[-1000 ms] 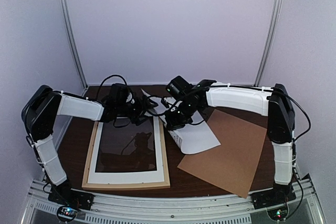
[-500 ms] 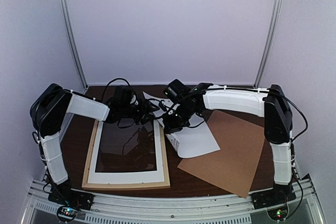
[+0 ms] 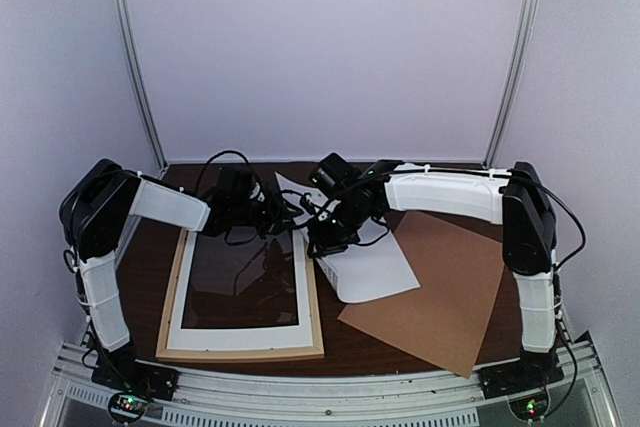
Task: Put the photo into the frame
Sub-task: Pass from the right arm to the left
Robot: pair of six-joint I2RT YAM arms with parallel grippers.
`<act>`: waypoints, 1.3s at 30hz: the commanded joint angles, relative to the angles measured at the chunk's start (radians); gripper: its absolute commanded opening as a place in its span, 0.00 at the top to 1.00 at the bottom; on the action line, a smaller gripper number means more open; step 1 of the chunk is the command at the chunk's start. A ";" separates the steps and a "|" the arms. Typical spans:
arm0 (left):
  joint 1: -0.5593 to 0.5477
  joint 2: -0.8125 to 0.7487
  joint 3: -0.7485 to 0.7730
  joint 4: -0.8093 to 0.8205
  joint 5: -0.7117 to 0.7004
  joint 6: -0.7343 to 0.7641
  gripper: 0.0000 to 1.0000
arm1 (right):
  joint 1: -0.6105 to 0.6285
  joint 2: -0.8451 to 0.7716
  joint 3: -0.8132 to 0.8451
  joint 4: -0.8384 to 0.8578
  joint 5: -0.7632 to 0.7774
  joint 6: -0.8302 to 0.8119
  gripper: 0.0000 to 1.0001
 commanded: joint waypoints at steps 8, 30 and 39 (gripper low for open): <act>0.007 0.029 0.043 0.029 0.026 0.059 0.92 | 0.007 -0.044 -0.023 0.013 -0.014 -0.009 0.70; 0.097 -0.242 0.167 -0.563 0.239 0.553 1.00 | -0.095 -0.396 -0.175 -0.117 0.166 -0.103 0.27; 0.191 -0.507 0.249 -1.038 0.229 0.830 1.00 | -0.194 -0.371 -0.296 -0.031 0.212 -0.088 0.28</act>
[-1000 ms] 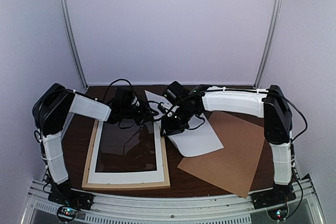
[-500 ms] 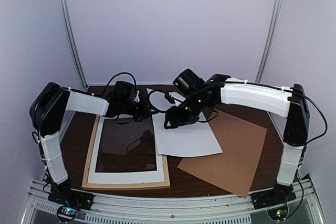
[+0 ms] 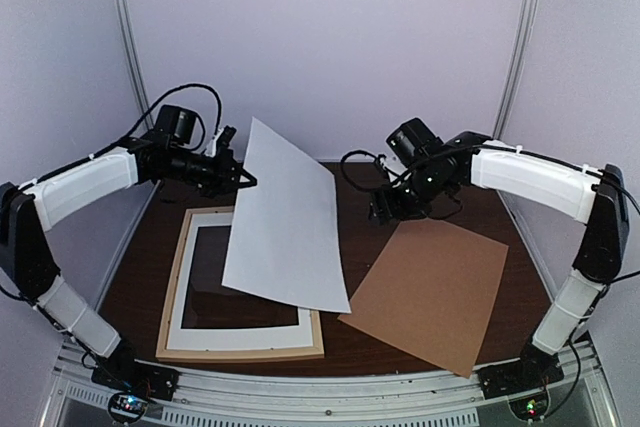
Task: Put the photo into the frame
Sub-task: Pass from the right arm to the left, then move the frame body to the center of the board.
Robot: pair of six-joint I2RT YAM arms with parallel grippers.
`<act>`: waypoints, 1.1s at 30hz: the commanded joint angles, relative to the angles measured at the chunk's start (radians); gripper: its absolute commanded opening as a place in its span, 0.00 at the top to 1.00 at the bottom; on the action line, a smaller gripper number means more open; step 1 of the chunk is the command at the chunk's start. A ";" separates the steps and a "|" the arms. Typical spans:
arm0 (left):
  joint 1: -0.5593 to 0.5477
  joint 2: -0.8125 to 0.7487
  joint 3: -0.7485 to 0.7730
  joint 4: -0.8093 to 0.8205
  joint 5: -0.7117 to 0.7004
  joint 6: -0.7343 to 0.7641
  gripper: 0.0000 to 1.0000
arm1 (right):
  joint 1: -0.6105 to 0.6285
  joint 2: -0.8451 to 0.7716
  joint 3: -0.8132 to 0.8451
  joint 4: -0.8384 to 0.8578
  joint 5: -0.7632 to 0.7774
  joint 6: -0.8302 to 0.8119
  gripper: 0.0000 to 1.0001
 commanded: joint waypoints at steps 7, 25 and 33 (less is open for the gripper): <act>0.038 -0.242 0.173 -0.606 -0.114 0.300 1.00 | 0.028 0.215 0.002 0.188 -0.065 0.033 0.28; 0.040 -0.339 0.340 -0.841 -0.355 0.298 1.00 | 0.134 0.566 0.320 0.200 -0.153 0.063 0.34; 0.040 -0.300 0.371 -0.830 -0.353 0.325 1.00 | 0.135 0.624 0.374 0.175 -0.128 0.072 0.43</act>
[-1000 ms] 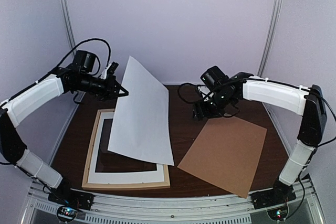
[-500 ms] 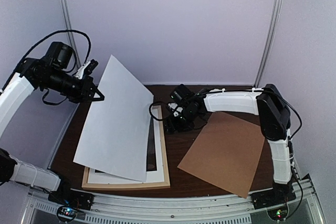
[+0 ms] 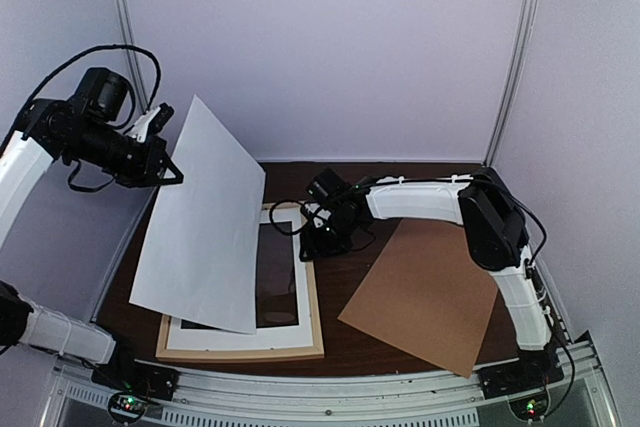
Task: Put the photo into the frame
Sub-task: Move the frame body to the center of the board.
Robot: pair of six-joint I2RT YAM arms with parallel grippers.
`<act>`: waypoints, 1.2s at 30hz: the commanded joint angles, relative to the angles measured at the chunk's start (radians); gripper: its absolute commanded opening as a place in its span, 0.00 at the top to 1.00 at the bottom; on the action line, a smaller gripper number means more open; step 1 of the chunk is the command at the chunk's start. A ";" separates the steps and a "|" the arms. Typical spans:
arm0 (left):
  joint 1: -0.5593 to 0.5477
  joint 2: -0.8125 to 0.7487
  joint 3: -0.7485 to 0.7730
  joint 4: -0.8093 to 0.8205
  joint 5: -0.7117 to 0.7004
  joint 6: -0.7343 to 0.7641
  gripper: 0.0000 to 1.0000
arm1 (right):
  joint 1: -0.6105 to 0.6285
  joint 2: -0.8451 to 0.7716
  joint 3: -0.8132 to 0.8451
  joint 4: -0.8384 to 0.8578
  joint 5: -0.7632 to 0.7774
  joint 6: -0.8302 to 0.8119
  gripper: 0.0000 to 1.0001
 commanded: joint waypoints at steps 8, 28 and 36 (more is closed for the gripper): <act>0.007 0.044 0.028 0.034 0.014 0.052 1.00 | 0.005 0.011 0.017 -0.008 0.045 0.036 0.59; 0.007 0.128 0.006 0.264 0.260 -0.014 1.00 | -0.081 -0.200 -0.348 0.209 0.204 0.257 0.91; 0.007 0.137 -0.075 0.508 0.401 -0.152 1.00 | -0.115 -0.271 -0.490 0.306 0.235 0.340 0.96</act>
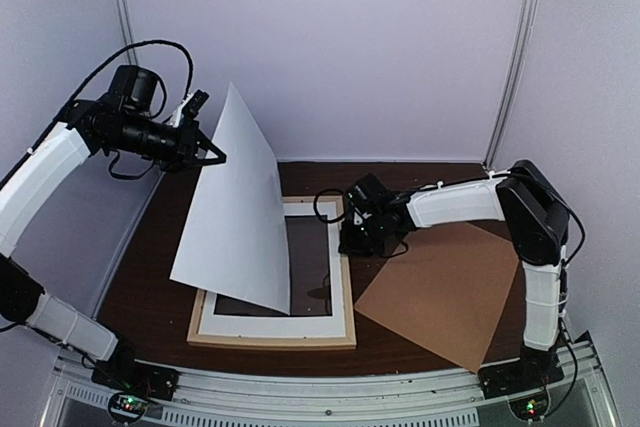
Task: Put the photo into the frame
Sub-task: Move the frame body to the center of the board, then place the photo on the mat board.
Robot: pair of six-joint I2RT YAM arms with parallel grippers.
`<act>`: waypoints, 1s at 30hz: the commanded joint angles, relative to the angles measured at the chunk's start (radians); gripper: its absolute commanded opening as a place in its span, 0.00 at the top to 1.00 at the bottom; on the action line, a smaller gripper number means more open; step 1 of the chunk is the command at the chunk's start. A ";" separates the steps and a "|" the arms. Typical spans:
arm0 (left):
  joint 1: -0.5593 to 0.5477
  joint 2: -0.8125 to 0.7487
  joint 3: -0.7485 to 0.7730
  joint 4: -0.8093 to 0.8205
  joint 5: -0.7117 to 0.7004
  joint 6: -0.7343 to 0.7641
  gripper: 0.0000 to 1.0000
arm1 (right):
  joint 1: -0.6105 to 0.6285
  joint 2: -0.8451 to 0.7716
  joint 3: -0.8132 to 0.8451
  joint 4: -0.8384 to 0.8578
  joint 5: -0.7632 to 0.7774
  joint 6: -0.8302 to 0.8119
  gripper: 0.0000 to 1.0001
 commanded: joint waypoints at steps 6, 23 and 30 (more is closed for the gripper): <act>0.005 -0.013 -0.087 0.383 0.185 -0.231 1.00 | -0.051 -0.043 -0.055 0.049 0.048 0.044 0.82; -0.098 0.133 -0.159 0.839 0.308 -0.527 1.00 | -0.281 -0.307 -0.088 -0.102 -0.013 -0.143 0.48; -0.054 0.158 -0.322 0.796 0.256 -0.521 1.00 | -0.309 -0.306 -0.112 -0.103 -0.025 -0.161 0.49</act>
